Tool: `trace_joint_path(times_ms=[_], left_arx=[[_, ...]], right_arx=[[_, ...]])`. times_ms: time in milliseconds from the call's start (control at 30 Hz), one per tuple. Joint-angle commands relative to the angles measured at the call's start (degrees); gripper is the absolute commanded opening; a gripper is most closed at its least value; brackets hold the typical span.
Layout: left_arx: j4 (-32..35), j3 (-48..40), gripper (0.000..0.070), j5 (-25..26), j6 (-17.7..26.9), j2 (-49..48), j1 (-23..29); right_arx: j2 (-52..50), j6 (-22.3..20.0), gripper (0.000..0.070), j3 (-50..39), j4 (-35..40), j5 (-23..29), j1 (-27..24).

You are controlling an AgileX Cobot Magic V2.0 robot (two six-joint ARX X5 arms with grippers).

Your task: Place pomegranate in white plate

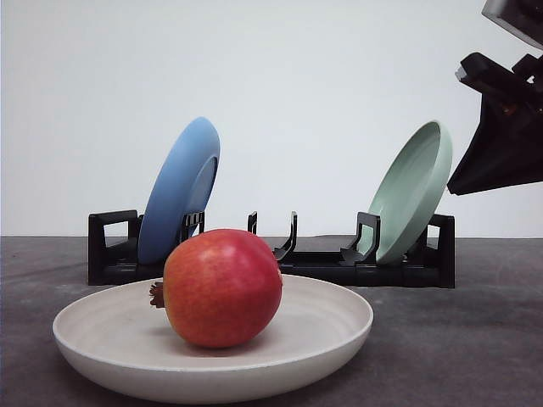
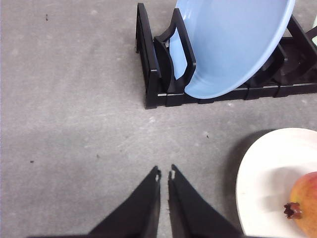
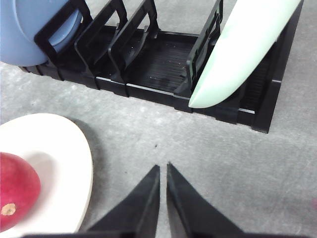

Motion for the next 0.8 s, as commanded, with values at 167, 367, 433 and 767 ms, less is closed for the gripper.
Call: trace_joint_path(times_ms=[167,367,433,767], left_arx=[[9.7,-8.1,0.0006,0.1,1.9,-6.3,3.9],[19.5,-20.8,0.0006,0.1,1.9,-17.8,9.1],[19.8,-24.0,0.0006,0.1,1.9,-21.9,10.7],[19.0,-32.3,0.0006,0.1,1.9,-37.1,14.1]], right_arx=[[0.3,0.6,0.0017,0.3,0.7,0.0,0.2],[0.3,0.6,0.0017,0.3,0.7,0.0,0.2],[0.3,0.6,0.0017,0.3,0.7,0.0,0.2],[0.3,0.6,0.0017,0.3,0.7,0.0,0.2]])
